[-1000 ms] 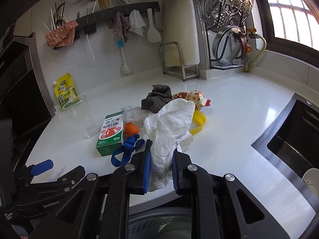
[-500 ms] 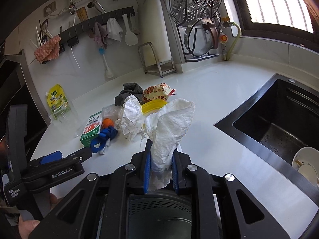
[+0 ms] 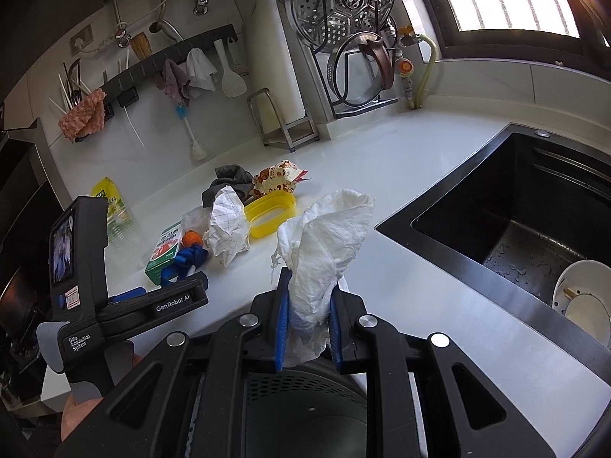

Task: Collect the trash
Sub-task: 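Lift the white tissue with the right tool while the left tool grasps the blue cloth, then carry the tissue and blue cloth over the grey basket with both tools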

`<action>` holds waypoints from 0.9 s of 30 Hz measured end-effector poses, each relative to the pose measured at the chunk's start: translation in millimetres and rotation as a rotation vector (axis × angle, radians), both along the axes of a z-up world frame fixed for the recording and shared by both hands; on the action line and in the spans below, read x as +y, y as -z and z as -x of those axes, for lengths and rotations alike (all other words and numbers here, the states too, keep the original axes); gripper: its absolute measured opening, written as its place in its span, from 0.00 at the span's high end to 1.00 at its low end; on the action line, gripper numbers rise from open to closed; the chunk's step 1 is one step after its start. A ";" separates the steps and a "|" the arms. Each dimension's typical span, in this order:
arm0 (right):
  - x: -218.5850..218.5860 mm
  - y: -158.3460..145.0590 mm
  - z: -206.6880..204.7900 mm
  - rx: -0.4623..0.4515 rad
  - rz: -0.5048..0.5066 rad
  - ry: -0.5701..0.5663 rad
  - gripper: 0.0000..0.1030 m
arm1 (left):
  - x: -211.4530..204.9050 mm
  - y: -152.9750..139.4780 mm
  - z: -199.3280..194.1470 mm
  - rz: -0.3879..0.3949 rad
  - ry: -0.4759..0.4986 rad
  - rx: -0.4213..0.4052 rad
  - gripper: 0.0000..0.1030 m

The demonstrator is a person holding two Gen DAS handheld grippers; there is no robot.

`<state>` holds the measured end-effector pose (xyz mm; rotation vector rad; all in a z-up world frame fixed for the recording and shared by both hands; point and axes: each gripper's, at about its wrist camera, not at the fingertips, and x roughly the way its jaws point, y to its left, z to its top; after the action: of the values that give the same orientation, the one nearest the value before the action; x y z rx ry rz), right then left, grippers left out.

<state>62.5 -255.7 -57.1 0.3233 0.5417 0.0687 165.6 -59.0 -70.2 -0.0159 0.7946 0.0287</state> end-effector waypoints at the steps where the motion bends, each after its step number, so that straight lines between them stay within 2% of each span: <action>1: -0.7 0.7 0.3 0.001 -0.002 0.002 0.83 | -2.9 -0.1 -0.4 -0.001 -0.004 -0.003 0.09; 5: -3.1 2.4 -0.7 0.006 -0.007 0.005 0.83 | -8.6 -3.0 -0.5 -0.003 0.000 -0.020 0.26; 6: -3.7 2.6 -0.7 0.007 -0.008 0.007 0.83 | -9.6 -3.9 1.0 0.003 0.010 -0.021 0.35; 7: -4.2 2.7 -0.3 0.006 -0.009 0.009 0.83 | -10.5 -5.1 2.5 0.006 0.018 -0.023 0.48; 8: -4.5 2.3 0.0 0.006 -0.010 0.011 0.83 | -10.5 -6.1 3.9 0.015 0.023 -0.025 0.55; 9: -4.4 2.4 0.1 0.006 -0.011 0.012 0.83 | -9.7 -7.0 5.2 0.028 0.029 -0.025 0.68; 10: -4.4 2.5 -0.3 0.007 -0.012 0.013 0.83 | -7.9 -7.6 6.5 0.047 0.037 -0.024 0.86; 13: -3.5 3.5 0.5 0.009 -0.011 0.012 0.83 | -2.8 -8.1 7.7 0.086 0.058 -0.018 0.90; 27: 5.5 2.9 11.1 0.016 -0.018 -0.007 0.83 | 16.5 -39.7 45.6 0.084 0.102 -0.086 0.90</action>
<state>51.4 -250.2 -60.0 0.3400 0.5581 0.0778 119.9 -42.5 -30.5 -0.0561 0.7093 -0.1013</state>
